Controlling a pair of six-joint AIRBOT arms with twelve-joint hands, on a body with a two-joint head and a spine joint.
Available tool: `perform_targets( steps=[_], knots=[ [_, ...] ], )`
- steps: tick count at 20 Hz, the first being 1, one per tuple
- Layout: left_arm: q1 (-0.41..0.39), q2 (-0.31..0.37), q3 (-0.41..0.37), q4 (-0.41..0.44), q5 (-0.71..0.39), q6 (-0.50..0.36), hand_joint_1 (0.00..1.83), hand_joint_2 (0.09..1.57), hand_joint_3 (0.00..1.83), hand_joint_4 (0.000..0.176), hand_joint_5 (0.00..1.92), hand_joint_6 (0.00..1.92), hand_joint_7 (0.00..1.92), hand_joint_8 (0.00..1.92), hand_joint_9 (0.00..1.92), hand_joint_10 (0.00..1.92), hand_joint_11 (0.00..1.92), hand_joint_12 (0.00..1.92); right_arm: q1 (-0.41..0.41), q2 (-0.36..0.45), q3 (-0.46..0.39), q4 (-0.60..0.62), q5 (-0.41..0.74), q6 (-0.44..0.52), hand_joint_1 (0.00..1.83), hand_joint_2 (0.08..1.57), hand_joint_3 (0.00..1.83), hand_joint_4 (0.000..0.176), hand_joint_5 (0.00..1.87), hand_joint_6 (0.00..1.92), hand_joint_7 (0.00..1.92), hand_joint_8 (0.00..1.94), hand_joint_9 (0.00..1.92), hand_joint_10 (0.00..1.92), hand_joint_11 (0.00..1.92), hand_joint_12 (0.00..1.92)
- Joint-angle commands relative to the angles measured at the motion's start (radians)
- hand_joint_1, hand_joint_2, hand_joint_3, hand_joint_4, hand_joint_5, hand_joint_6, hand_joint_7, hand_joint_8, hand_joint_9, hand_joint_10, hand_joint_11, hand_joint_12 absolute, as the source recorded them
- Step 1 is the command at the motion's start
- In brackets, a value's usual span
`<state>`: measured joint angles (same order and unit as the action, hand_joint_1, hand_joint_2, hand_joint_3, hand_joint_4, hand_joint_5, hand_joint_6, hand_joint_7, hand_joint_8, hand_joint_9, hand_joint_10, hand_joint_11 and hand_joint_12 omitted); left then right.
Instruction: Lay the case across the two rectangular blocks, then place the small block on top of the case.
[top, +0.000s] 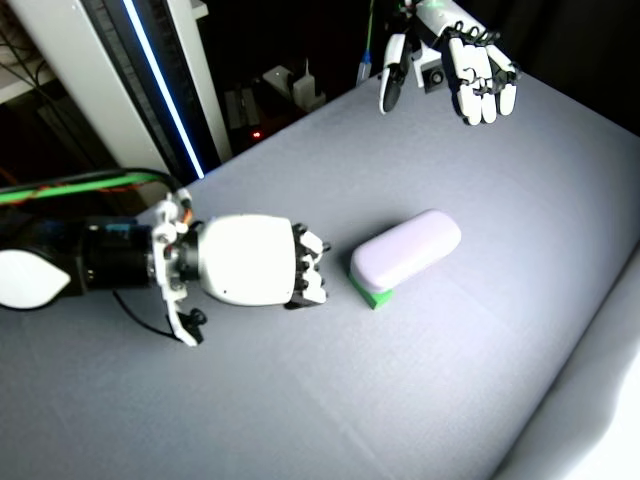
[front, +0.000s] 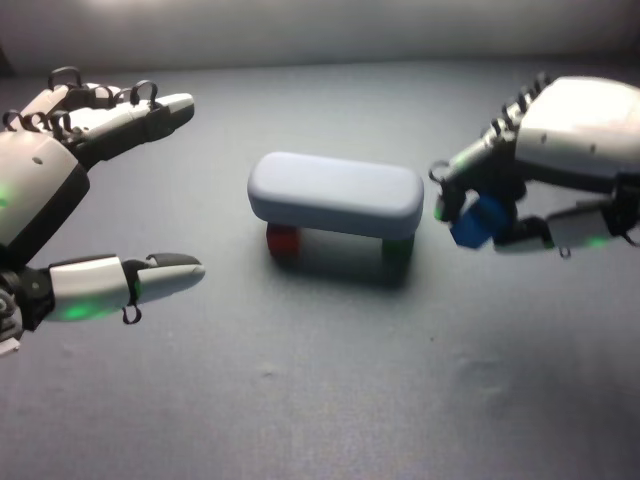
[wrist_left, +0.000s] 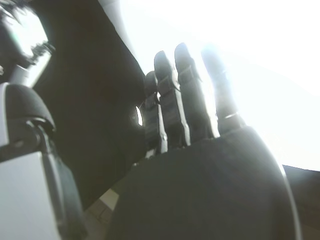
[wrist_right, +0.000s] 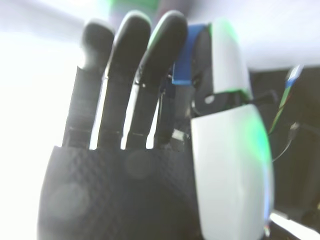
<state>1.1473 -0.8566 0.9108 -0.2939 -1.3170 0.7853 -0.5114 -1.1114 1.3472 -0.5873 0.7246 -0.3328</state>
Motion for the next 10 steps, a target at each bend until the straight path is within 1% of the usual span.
perform_targets(
  steps=[1,2,3,4,5,6,7,8,9,10],
  knots=[
    [0.002,0.011,-0.002,0.000,-0.140,-0.004,0.82,0.93,0.00,0.000,0.36,0.00,0.48,0.00,0.38,0.00,0.00,0.61,0.025,0.005,0.009,0.045,0.115,0.004,1.26,1.08,0.00,0.000,0.98,0.90,1.12,0.94,0.91,1.32,0.77,1.66],
    [0.009,0.014,-0.004,-0.004,-0.145,-0.004,0.82,0.93,0.00,0.000,0.36,0.00,0.47,0.00,0.37,0.00,0.00,0.61,0.049,0.005,0.018,0.045,0.116,-0.001,1.25,1.08,0.00,0.000,0.94,1.08,1.15,0.76,0.90,1.19,0.75,1.55],
    [0.013,0.015,-0.004,-0.007,-0.146,-0.004,0.83,0.92,0.00,0.000,0.37,0.00,0.48,0.00,0.38,0.00,0.00,0.62,0.067,0.005,0.025,0.045,0.116,-0.008,1.25,1.07,0.00,0.000,0.96,1.08,1.18,0.69,0.92,1.11,0.77,1.49],
    [0.015,0.015,-0.004,-0.009,-0.146,-0.004,0.84,0.92,0.00,0.000,0.37,0.00,0.48,0.00,0.41,0.01,0.00,0.70,0.091,0.005,0.035,0.045,0.116,-0.015,1.25,1.07,0.00,0.000,0.96,1.09,1.19,0.65,0.93,1.06,0.77,1.47],
    [0.015,0.015,-0.003,-0.010,-0.145,-0.004,0.83,0.92,0.00,0.000,0.37,0.00,0.48,0.00,0.41,0.01,0.00,0.71,0.108,-0.005,0.047,0.045,0.116,-0.016,1.25,1.07,0.00,0.000,0.96,1.08,1.21,0.62,0.96,1.03,0.80,1.45],
    [0.015,0.014,-0.003,-0.010,-0.144,-0.004,0.84,0.92,0.00,0.000,0.38,0.00,0.49,0.00,0.42,0.01,0.00,0.71,0.124,-0.021,0.061,0.045,0.111,-0.016,1.25,1.07,0.00,0.000,0.95,1.06,1.19,0.71,0.97,1.11,0.82,1.49],
    [0.015,0.015,-0.003,-0.010,-0.142,-0.004,0.83,0.92,0.00,0.000,0.37,0.00,0.49,0.00,0.42,0.01,0.00,0.72,0.142,-0.040,0.078,0.045,0.099,-0.016,1.24,1.08,0.01,0.000,0.93,1.06,1.13,0.83,0.93,1.22,0.81,1.57],
    [0.015,0.015,-0.002,-0.010,-0.139,-0.004,0.82,0.92,0.00,0.000,0.37,0.00,0.48,0.00,0.39,0.01,0.00,0.66,0.155,-0.059,0.094,0.044,0.085,-0.016,1.24,1.09,0.00,0.000,0.93,1.08,1.12,0.83,0.94,1.20,0.82,1.53],
    [0.015,0.014,-0.001,-0.010,-0.137,-0.004,0.81,0.92,0.00,0.000,0.37,0.00,0.48,0.00,0.39,0.00,0.00,0.62,0.165,-0.080,0.111,0.042,0.070,-0.016,1.24,1.08,0.00,0.000,0.96,1.02,1.15,0.80,0.97,1.16,0.84,1.48],
    [0.015,0.014,0.001,-0.010,-0.135,-0.004,0.80,0.92,0.00,0.000,0.37,0.00,0.48,0.00,0.39,0.00,0.00,0.67,0.176,-0.103,0.130,0.035,0.049,-0.016,1.26,1.05,0.00,0.000,1.02,0.89,1.20,0.74,1.04,1.11,0.88,1.46]
  ],
)
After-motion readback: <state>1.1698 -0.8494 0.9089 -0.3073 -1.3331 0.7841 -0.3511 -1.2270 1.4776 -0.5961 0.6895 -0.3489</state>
